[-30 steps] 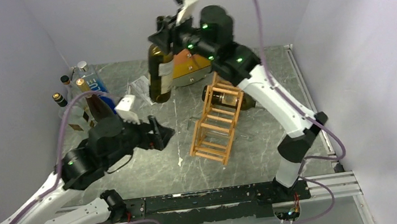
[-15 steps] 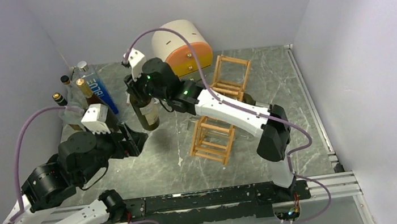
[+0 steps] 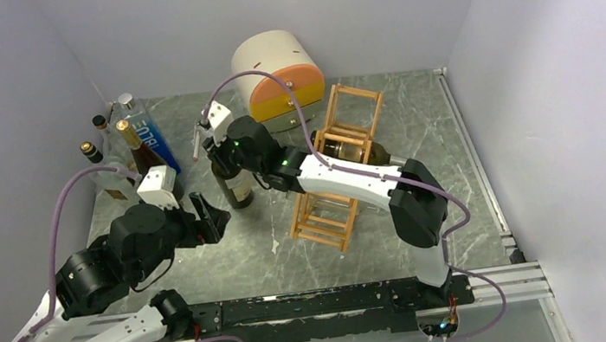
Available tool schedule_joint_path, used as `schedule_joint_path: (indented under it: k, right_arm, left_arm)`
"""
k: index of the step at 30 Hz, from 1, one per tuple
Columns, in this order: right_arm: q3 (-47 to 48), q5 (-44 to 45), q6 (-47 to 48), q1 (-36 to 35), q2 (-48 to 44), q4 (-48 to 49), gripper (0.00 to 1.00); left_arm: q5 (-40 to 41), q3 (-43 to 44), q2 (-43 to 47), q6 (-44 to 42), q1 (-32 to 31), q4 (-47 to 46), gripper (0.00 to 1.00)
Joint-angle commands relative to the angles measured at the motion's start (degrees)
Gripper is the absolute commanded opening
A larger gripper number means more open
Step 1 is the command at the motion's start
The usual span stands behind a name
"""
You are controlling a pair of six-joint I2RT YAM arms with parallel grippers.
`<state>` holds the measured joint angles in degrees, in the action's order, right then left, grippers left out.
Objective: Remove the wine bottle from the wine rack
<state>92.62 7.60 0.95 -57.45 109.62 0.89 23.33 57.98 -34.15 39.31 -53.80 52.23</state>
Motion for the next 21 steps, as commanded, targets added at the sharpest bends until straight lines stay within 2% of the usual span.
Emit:
schedule_joint_path:
  k: [1, 4, 8, 11, 17, 21]
  right_arm:
    - [-2.6, 1.9, -0.8, -0.2, -5.8, 10.9, 0.18]
    - [-4.2, 2.6, -2.2, -0.1, -7.1, 10.9, 0.41]
    - [-1.9, 4.0, -3.8, 0.0, -8.5, 6.2, 0.66]
    - [1.6, 4.4, -4.6, -0.1, -9.5, 1.3, 0.78]
    - [6.2, 9.5, -8.6, 1.4, -15.6, -9.6, 0.86]
    - [0.9, 10.9, -12.0, 5.9, -25.4, -13.0, 0.89]
  left_arm:
    - [1.9, 1.6, 0.4, 0.9, -0.1, 0.8, 0.95]
    - [3.1, 2.7, -0.2, 0.7, -0.1, 1.9, 0.97]
    - [4.5, 4.8, -2.4, 0.5, -0.2, 3.2, 0.97]
    - [5.5, 6.3, -4.4, 0.9, -0.1, 3.9, 0.98]
    - [7.0, 10.4, -10.2, 0.0, -0.1, 3.6, 0.99]
    - [9.0, 14.7, -16.4, -3.5, 0.1, 2.4, 0.99]
